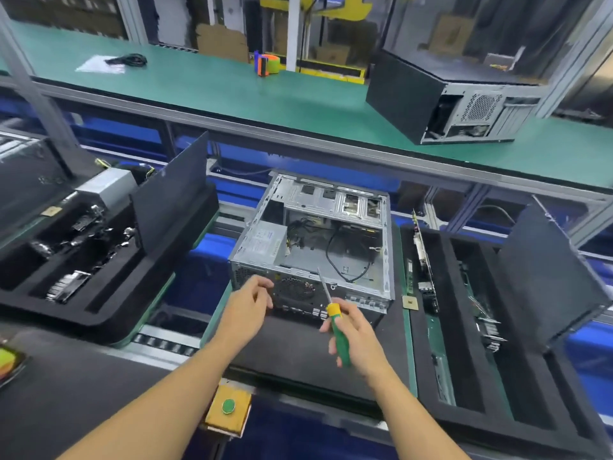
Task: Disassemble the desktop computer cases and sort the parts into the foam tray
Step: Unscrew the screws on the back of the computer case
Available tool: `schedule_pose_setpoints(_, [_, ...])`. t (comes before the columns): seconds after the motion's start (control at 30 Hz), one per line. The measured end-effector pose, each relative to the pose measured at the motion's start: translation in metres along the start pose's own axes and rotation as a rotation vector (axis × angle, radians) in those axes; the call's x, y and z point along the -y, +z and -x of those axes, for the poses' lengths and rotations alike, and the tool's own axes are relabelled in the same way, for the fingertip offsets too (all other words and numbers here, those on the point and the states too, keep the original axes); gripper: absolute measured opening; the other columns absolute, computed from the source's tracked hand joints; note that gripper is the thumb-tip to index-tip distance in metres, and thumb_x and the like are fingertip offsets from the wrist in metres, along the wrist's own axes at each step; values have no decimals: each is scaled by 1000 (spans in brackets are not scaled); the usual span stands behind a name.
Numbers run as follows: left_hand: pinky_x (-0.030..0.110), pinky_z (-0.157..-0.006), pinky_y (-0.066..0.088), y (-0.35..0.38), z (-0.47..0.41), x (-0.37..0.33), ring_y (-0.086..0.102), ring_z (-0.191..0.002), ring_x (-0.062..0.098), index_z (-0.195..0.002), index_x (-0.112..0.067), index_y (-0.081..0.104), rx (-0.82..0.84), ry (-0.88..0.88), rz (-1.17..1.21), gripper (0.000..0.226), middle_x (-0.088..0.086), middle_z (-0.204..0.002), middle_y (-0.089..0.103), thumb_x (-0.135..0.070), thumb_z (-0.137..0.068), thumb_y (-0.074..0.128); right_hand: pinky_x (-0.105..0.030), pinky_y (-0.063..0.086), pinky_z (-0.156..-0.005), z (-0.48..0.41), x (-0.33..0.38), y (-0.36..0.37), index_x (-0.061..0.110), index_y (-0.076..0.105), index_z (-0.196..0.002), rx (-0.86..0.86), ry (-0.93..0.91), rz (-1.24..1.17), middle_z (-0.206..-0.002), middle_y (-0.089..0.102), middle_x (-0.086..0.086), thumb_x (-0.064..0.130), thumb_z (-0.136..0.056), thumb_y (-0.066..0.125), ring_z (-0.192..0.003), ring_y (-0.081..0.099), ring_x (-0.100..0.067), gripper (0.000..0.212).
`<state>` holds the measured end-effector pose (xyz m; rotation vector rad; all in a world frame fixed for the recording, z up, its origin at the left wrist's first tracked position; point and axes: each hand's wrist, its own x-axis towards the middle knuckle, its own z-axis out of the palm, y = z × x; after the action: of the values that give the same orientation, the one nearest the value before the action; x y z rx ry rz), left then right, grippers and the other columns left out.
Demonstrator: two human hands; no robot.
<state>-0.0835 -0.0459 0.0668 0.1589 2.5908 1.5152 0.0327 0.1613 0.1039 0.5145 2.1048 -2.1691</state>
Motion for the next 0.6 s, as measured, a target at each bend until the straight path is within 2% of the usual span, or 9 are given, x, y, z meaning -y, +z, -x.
schedule_pose_setpoints(0.07, [19,-64,42,-12,-10,-15,57,-78,-5,-97,-39,57,-133,94,-104,22,-20,-84,65,-19,-95,50,-25,35,-43,-13,6,3,18,53,-127,27,-18,-11,-89,65,-10,10,-106,40,-52,48,-19,25])
schedule_pose_setpoints(0.13, [29,-85,45,-22,-24,-24,53,-98,1,-109,-32,59,-197,220,-231,27,-16,-107,60,-13,-91,58,-25,34,-44,-24,12,5,13,53,-123,74,-27,-40,-85,64,-11,8,-106,38,-51,46,-20,24])
schedule_pose_setpoints(0.2, [40,-100,39,-32,-38,-28,46,-122,21,-124,-23,61,-163,262,-460,42,-2,-136,51,-10,-85,65,-25,34,-43,-34,16,7,12,54,-120,124,-22,-65,-83,64,-11,6,-105,37,-51,45,-21,23])
schedule_pose_setpoints(0.23, [43,-104,36,-37,-44,-29,40,-132,25,-132,-24,59,-121,246,-573,50,2,-148,43,-13,-83,67,-25,34,-43,-38,17,8,12,54,-120,145,-12,-75,-83,64,-11,6,-105,37,-51,45,-20,23])
schedule_pose_setpoints(0.33, [49,-114,31,-47,-59,-22,19,-150,29,-146,-39,46,10,166,-764,70,3,-166,14,-34,-83,75,-25,37,-42,-50,16,11,12,52,-120,185,2,-78,-82,63,-11,3,-104,37,-51,47,-20,23])
schedule_pose_setpoints(0.4, [50,-119,26,-51,-65,-14,9,-152,29,-148,-49,38,98,35,-692,79,1,-167,-2,-42,-81,79,-27,40,-45,-53,13,12,16,52,-120,194,-6,-41,-82,64,-9,4,-103,40,-55,49,-20,24])
schedule_pose_setpoints(0.47, [46,-118,28,-53,-68,-10,20,-149,32,-148,-53,33,155,-77,-511,85,3,-166,-1,-41,-79,82,-29,41,-48,-53,9,13,19,53,-121,182,3,-20,-84,64,-8,4,-102,41,-58,50,-20,26])
schedule_pose_setpoints(0.53, [40,-112,35,-51,-68,-7,39,-139,30,-148,-54,31,170,-97,-419,86,6,-159,17,-42,-79,82,-30,42,-49,-50,6,13,18,51,-122,162,9,-15,-84,66,-8,3,-101,41,-59,50,-20,28])
schedule_pose_setpoints(0.6, [36,-104,42,-47,-69,-5,51,-123,26,-147,-51,34,124,-55,-415,82,6,-141,39,-44,-80,80,-31,43,-50,-47,4,14,19,51,-122,146,13,1,-84,67,-6,5,-101,42,-59,51,-19,27])
